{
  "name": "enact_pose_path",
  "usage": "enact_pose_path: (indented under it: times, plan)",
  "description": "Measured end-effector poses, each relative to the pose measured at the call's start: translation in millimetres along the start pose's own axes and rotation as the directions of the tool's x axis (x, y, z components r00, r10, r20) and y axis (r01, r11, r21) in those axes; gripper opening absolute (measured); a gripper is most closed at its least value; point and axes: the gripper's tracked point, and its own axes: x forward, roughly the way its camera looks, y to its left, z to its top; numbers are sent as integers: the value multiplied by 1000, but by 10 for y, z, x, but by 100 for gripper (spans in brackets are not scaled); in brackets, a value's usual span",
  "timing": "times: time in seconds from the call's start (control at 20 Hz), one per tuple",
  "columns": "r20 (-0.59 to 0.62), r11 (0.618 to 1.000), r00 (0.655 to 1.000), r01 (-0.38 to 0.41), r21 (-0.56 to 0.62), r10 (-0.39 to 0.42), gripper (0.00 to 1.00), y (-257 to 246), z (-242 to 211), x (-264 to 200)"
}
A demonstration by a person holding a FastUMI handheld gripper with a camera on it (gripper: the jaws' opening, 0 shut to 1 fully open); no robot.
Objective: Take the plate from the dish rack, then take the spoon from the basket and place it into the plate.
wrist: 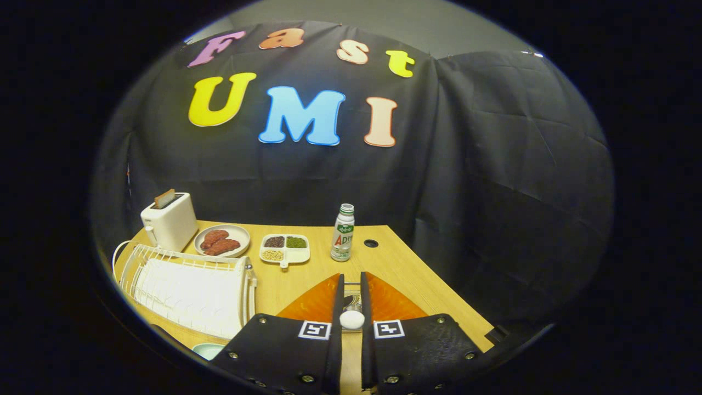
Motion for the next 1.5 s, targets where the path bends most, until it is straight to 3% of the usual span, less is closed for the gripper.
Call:
enact_pose_path:
  times: [0.2, 0.4, 0.7, 1.2, 1.5]
  plan:
    - [-1, 988, 988, -153, -25, 153, 14, 575, -68, -482]
    - [-55, 950, 951, -308, -50, 305, 14, 1141, -388, -917]
    - [-148, 888, 887, -452, -83, 437, 14, 1738, -853, -1283]
    - [-273, 792, 769, -610, -44, 577, 14, 2088, -1357, -1260]
    - [-280, 776, 760, -626, -76, 586, 18, 2007, -1321, -1066]
